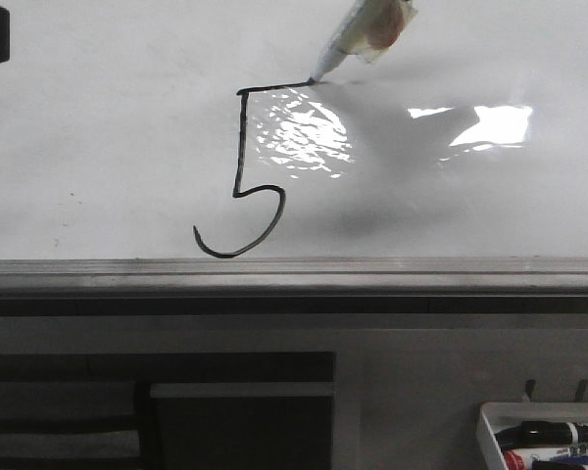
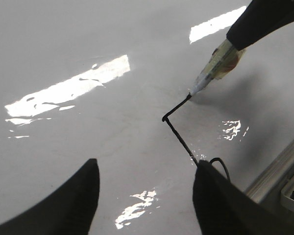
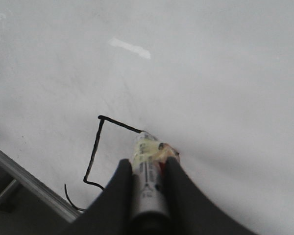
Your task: Write number 5 on whiteboard
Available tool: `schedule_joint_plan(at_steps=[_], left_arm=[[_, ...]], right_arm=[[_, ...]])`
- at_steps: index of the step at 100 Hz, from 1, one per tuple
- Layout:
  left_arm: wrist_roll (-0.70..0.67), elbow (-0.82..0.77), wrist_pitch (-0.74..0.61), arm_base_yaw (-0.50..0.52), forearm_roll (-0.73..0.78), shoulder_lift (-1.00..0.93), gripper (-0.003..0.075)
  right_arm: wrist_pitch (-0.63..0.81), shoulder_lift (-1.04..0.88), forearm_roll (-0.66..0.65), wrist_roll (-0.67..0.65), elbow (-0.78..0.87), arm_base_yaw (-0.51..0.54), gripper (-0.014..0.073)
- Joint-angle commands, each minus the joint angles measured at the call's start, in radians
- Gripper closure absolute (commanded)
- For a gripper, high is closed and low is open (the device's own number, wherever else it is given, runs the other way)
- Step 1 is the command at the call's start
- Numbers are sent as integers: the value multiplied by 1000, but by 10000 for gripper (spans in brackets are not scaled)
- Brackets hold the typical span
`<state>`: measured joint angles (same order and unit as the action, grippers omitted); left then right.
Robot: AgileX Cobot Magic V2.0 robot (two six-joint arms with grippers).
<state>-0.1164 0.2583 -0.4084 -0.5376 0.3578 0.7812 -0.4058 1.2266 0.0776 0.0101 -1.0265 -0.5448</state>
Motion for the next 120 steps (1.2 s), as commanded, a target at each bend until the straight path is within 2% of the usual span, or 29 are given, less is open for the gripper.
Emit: schedule_joint_plan(at_steps=[1,26,45,58,88,113,120], left_arm=[[-1,26,-87,2,20,-5,336],[-1,37,-168,2,234,49,336],[-1,87,-203,2,297,132,336],[-1,110,-244,-13,365,187,336],[-1,147,-244,-101,365,302,336],[-1,164,-250,-102,357,354,337],[-1,164,-253,-102,357,370,358]], right_arm=[[50,-32,-38,8,-26,-4,656],[-16,-92,-36,8,-27,-193,656],[-46,-71,-36,8,-27,-299,656],[-46,-56,-33,8,-27,-314,656],[-52,-54,-4,8,-27,-332,656],[-80,-52,9,8,-26,-341,656],[-88,-52,17,8,-26,-342,656]])
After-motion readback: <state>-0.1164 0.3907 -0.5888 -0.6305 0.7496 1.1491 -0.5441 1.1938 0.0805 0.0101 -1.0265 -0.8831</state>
